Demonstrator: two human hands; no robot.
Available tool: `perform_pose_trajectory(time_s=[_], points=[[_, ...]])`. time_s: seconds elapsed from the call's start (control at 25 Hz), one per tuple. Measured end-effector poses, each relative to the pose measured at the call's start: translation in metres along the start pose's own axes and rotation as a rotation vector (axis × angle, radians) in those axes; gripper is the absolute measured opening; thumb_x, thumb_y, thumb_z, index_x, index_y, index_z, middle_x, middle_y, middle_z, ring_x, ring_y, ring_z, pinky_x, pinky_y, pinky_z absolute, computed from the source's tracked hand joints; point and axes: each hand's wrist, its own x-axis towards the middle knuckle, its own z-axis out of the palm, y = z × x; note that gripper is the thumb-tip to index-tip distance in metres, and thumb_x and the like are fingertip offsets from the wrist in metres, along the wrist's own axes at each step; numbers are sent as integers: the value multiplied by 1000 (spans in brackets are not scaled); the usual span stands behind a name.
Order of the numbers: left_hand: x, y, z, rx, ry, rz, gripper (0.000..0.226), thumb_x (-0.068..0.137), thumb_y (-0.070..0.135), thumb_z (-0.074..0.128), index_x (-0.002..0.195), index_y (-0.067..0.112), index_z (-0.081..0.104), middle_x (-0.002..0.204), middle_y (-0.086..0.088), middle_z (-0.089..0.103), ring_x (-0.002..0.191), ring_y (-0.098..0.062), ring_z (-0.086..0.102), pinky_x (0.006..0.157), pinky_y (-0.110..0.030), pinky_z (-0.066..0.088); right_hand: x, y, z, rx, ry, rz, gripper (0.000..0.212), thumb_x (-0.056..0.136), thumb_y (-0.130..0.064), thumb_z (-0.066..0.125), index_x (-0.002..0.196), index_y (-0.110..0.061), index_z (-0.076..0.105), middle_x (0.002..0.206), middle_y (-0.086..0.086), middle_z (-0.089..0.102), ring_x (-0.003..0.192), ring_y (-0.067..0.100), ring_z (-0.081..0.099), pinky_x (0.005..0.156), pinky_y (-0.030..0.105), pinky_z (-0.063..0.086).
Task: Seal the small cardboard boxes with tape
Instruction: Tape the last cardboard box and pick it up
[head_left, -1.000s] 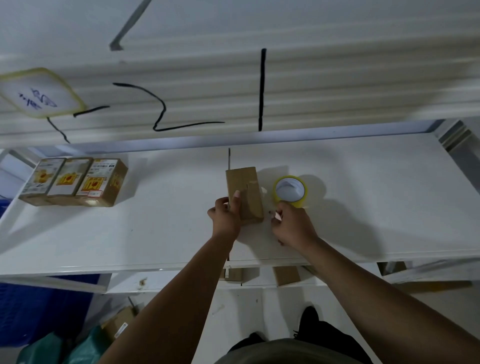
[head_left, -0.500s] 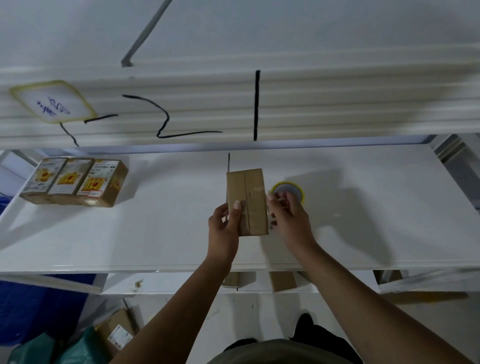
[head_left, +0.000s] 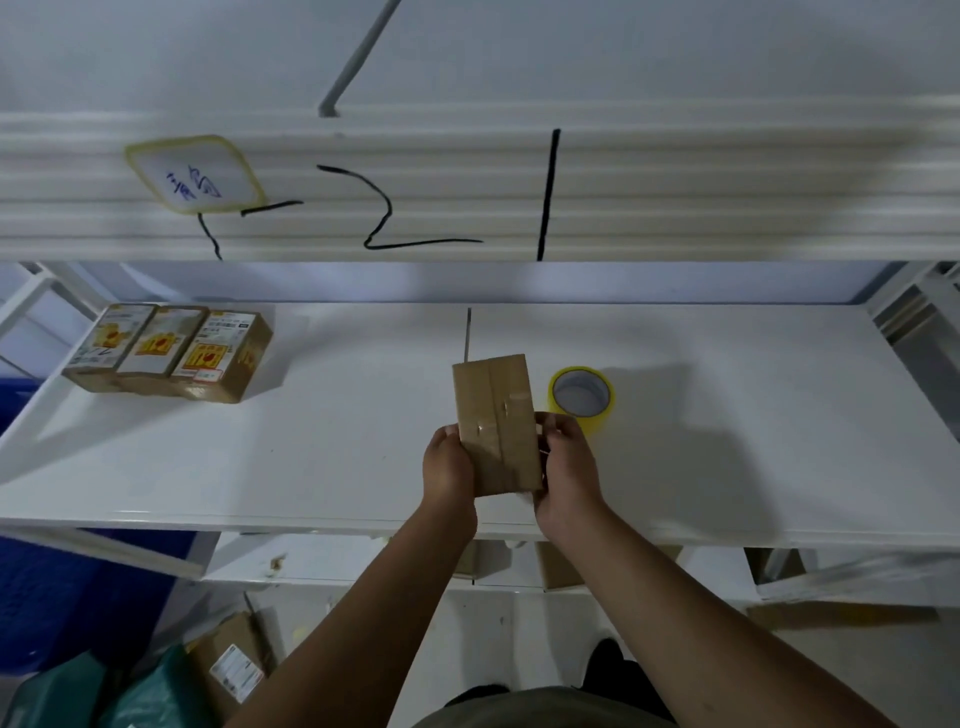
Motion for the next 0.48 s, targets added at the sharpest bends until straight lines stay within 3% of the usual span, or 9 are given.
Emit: perform_pose_trajectory(time_s=[0.08,0.16,0.24,0.4,0.48], points=[[-6,-8,-5,67,-68,130,54,107,67,31,121,27,64,112,2,75,102,-18,74,87,-41,62,0,5,-4,-113,-62,-18,47,98,-60,61,113,-16,71,109,10,79,99,28,76,88,44,62],[-10,-17,-12,287,-140,315,56,96,79,44,123,32,59,112,12,73,96,-3,74,80,-28,62,-1,9,-7,-303,-76,-105,57,83,-66,75,116,-19,71,105,2,81,97,21,78,93,48,62],[-7,-24,-17,422,-127,362,48,94,77,50,113,34,60,106,14,74,88,6,72,70,-17,55,1,13,-12,-484,-35,-164,55,80,-66,78,111,-21,71,101,-1,80,93,18,78,94,48,61],[-5,-25,-26,278,-281,229,46,102,64,54,126,26,65,115,6,77,100,-7,76,76,-19,59,3,18,-23,-493,-63,-171,61,70,-76,76,106,-28,69,97,-4,79,88,12,77,91,43,62],[-4,-28,-27,318,-300,296,43,104,60,53,124,28,72,112,7,80,104,-8,77,79,-18,60,6,16,-25,-512,-84,-180,60,72,-75,78,107,-27,70,99,-5,78,92,11,77,91,40,61]])
